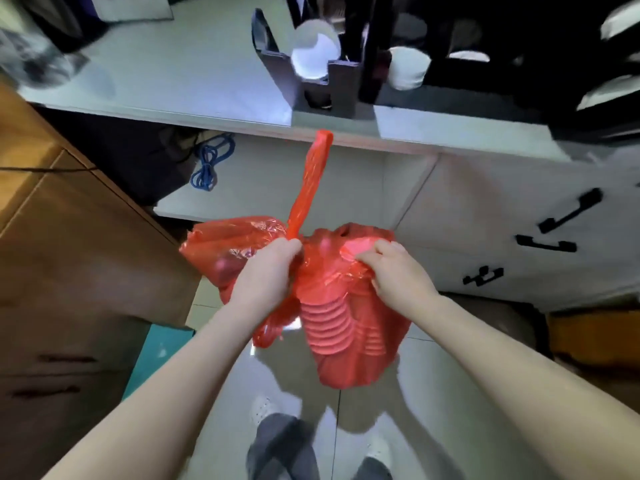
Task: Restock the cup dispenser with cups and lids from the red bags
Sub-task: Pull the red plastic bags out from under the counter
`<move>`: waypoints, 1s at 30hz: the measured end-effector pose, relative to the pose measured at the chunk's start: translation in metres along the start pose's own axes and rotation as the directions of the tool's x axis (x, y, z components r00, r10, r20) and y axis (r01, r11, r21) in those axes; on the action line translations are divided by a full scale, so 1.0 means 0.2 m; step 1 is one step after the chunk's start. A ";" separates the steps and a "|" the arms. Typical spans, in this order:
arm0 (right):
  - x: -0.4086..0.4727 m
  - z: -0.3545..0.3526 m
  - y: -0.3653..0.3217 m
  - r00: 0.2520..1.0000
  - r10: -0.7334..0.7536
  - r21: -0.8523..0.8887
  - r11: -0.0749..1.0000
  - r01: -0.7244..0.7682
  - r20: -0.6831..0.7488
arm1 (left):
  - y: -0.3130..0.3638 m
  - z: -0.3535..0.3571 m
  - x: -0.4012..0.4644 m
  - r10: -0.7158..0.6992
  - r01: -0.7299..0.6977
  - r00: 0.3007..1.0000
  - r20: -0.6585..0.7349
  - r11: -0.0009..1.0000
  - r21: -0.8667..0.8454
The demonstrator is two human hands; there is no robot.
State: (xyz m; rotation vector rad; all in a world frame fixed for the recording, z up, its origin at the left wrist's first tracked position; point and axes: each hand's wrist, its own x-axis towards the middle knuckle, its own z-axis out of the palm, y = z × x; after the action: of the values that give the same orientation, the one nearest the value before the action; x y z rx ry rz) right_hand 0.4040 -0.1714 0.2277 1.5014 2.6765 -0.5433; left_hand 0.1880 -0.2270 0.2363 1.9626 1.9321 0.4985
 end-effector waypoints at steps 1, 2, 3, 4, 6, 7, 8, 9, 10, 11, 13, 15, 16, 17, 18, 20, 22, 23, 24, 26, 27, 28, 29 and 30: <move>-0.09 -0.05 0.04 1.000 0.019 0.010 1.000 -0.019 -0.020 | 0.09 -0.02 -0.03 0.080 -0.072 0.995 -0.063 0.991 0.115; -0.18 -0.10 0.07 0.999 0.033 0.013 0.999 -0.032 -0.039 | 0.19 -0.03 -0.06 0.167 -0.132 0.976 -0.140 0.964 0.231; -0.27 -0.15 0.12 0.997 0.041 0.012 0.999 -0.041 -0.061 | 0.30 -0.06 -0.09 0.240 -0.176 0.953 -0.186 0.936 0.304; -0.36 -0.20 0.16 0.995 0.047 0.009 0.999 -0.047 -0.083 | 0.41 -0.08 -0.10 0.298 -0.214 0.930 -0.214 0.915 0.343; -0.53 -0.31 0.25 0.989 0.056 0.017 0.998 -0.054 -0.136 | 0.63 -0.11 -0.12 0.383 -0.300 0.903 -0.197 0.888 0.349; -0.61 -0.37 0.29 0.984 0.061 0.025 0.998 -0.058 -0.165 | 0.73 -0.12 -0.11 0.429 -0.356 0.887 -0.173 0.872 0.336; -0.69 -0.43 0.34 0.979 0.066 0.029 0.998 -0.061 -0.192 | 0.83 -0.12 -0.10 0.479 -0.414 0.864 -0.154 0.851 0.321; -0.78 -0.49 0.38 0.974 0.073 0.027 0.997 -0.069 -0.214 | 0.94 -0.13 -0.09 0.523 -0.466 0.842 -0.134 0.830 0.307; -0.86 -0.56 0.43 0.969 0.086 0.023 0.996 -0.083 -0.233 | 1.05 -0.14 -0.08 0.557 -0.506 0.821 -0.123 0.811 0.294; -0.94 -0.63 0.47 0.961 0.107 0.024 0.994 -0.104 -0.254 | 1.17 -0.15 -0.07 0.584 -0.534 0.801 -0.132 0.796 0.284; -1.11 -0.78 0.57 0.936 0.152 0.057 0.988 -0.141 -0.317 | 1.39 -0.17 -0.04 0.616 -0.568 0.766 -0.183 0.783 0.252; -1.28 -0.93 0.65 0.894 0.211 0.107 0.977 -0.183 -0.395 | 1.61 -0.19 -0.02 0.642 -0.603 0.726 -0.245 0.766 0.221; -1.36 -1.00 0.69 0.864 0.244 0.131 0.970 -0.207 -0.441 | 1.72 -0.20 -0.01 0.662 -0.629 0.698 -0.273 0.749 0.207; -1.43 -1.07 0.73 0.826 0.274 0.150 0.962 -0.229 -0.493 | 1.82 -0.21 0.01 0.685 -0.658 0.665 -0.298 0.726 0.199; -1.51 -1.14 0.77 0.786 0.301 0.164 0.954 -0.253 -0.540 | 1.93 -0.22 0.02 0.708 -0.688 0.630 -0.320 0.699 0.195; -1.65 -1.26 0.85 0.716 0.351 0.176 0.934 -0.309 -0.603 | 2.13 -0.23 0.04 0.751 -0.738 0.558 -0.354 0.644 0.201; -1.77 -1.38 0.94 0.657 0.378 0.162 0.916 -0.367 -0.652 | 2.31 -0.24 0.07 0.779 -0.776 0.503 -0.374 0.598 0.201; -1.82 -1.42 0.98 0.630 0.393 0.157 0.905 -0.396 -0.670 | 2.39 -0.24 0.08 0.788 -0.793 0.483 -0.382 0.579 0.191; -1.87 -1.46 1.02 0.606 0.406 0.158 0.893 -0.421 -0.684 | 2.47 -0.23 0.10 0.795 -0.809 0.466 -0.389 0.561 0.178; -1.94 -1.52 1.10 0.571 0.422 0.153 0.875 -0.459 -0.704 | 2.60 -0.21 0.14 0.812 -0.837 0.436 -0.389 0.525 0.158; -1.97 -1.55 1.14 0.559 0.428 0.143 0.865 -0.481 -0.711 | 2.66 -0.19 0.16 0.819 -0.850 0.423 -0.388 0.507 0.145; -2.00 -1.57 1.20 0.546 0.434 0.134 0.854 -0.503 -0.716 | 2.71 -0.16 0.20 0.826 -0.862 0.409 -0.388 0.489 0.132; -2.02 -1.59 1.25 0.532 0.445 0.130 0.840 -0.526 -0.720 | 2.76 -0.13 0.23 0.832 -0.873 0.396 -0.389 0.473 0.121; -2.03 -1.61 1.31 0.516 0.460 0.134 0.825 -0.549 -0.723 | 2.81 -0.10 0.27 0.836 -0.882 0.387 -0.390 0.459 0.108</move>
State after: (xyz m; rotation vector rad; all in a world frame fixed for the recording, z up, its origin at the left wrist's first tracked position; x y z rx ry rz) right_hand 0.8863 -0.2810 0.5315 2.7801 2.3443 0.3452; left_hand 0.6743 -0.1814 0.5217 2.8463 0.7483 1.3269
